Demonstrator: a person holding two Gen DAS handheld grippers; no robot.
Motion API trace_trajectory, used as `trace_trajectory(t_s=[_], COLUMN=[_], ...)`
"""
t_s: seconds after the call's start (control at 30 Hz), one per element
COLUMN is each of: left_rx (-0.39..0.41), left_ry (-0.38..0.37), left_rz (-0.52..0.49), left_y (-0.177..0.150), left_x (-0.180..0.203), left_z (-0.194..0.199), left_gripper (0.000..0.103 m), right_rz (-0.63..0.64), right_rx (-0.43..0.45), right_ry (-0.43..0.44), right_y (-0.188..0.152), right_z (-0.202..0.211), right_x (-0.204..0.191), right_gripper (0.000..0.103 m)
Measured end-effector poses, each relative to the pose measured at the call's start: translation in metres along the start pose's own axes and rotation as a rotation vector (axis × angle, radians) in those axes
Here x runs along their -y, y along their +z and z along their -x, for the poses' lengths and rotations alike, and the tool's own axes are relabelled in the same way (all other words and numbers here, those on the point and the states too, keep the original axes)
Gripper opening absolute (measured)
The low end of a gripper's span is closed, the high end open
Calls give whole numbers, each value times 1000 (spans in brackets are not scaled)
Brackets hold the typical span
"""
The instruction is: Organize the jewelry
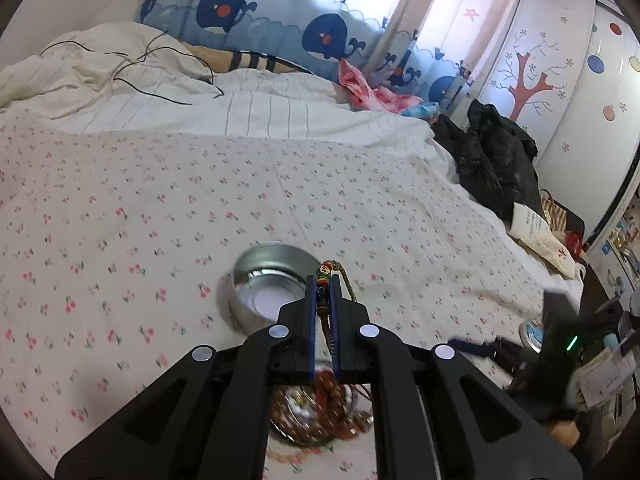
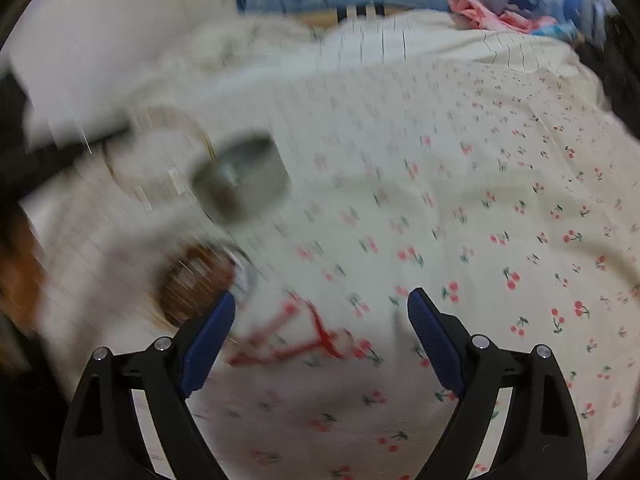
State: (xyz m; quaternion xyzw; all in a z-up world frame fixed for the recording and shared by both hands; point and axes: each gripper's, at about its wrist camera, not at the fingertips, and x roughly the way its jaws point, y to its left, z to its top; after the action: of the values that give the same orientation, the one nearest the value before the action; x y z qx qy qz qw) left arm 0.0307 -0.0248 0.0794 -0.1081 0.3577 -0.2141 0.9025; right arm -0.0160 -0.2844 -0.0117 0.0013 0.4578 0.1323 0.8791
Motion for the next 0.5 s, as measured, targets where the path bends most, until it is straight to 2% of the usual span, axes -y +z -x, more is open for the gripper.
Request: trace_trajectory(t_s=[0.03, 0.07, 0.1, 0.13, 0.23, 0.37, 0.5], left_rx=[3, 3, 3, 2, -5, -15, -39], left_ry=[1, 0, -2, -3, -9, -11, -1], left_rz=[4, 6, 9, 14, 30, 52, 67], left_y=[4, 6, 9, 11, 15, 19, 17], left_x=[-3, -4, -6, -9, -15, -24, -30], left_z=[-3, -5, -8, -12, -24, -41, -60], left_gripper=[5, 5, 5, 5, 5, 5, 5], right_rz=[61, 97, 97, 93, 35, -69, -117], right_rx=[-32, -67, -82, -69, 42, 230, 341], right_ry=[-42, -42, -32, -21, 21, 107, 175], right_y=[-3, -5, -6, -7, 0, 9, 16], right_z=[-8, -15, -18, -16, 5, 38, 57], right_x=[-8, -14, -16, -14, -5, 11, 17], right_gripper=[69, 26, 6, 6, 5, 5, 5])
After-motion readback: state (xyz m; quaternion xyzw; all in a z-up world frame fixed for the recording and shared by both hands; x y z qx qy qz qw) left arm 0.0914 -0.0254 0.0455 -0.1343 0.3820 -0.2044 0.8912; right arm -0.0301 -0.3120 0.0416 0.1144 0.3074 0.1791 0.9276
